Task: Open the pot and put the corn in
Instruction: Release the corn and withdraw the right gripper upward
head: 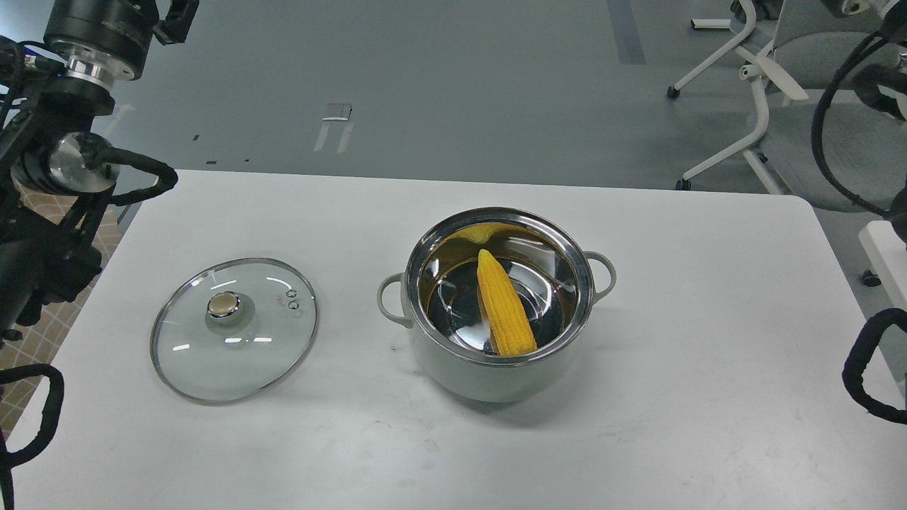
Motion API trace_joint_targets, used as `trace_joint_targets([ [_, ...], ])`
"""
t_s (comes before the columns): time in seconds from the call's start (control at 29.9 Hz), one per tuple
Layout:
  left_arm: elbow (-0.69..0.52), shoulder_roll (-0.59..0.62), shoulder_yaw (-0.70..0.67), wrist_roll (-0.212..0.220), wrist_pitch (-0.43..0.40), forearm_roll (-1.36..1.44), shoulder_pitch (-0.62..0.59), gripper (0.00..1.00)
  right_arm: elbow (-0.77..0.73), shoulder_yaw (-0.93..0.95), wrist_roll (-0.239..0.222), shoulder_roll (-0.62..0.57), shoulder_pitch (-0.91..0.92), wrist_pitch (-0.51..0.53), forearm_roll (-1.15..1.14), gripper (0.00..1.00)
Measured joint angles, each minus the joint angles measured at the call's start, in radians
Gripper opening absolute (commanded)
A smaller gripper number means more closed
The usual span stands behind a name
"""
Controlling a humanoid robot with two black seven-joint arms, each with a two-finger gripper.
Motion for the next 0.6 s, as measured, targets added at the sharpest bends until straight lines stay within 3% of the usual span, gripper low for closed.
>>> trace_joint_targets([
  [0.2,0.134,-0.049,0.012,0.015,-0.057,-0.001,-0.071,0.98,-0.222,0.019,0.015,-0.027,0.007,0.009,0.342,1.00],
  [0.37,0.146,-0.072,0.010,0.048,-0.053,-0.002,-0.077,0.98,-0.245,0.017,0.043,-0.034,-0.025,0.014,0.571,1.00],
  [0.6,0.136,-0.076,0.003,0.065,-0.063,-0.003,-0.067,0.98,-0.240,0.023,0.057,0.011,-0.070,0.006,0.619,1.00],
])
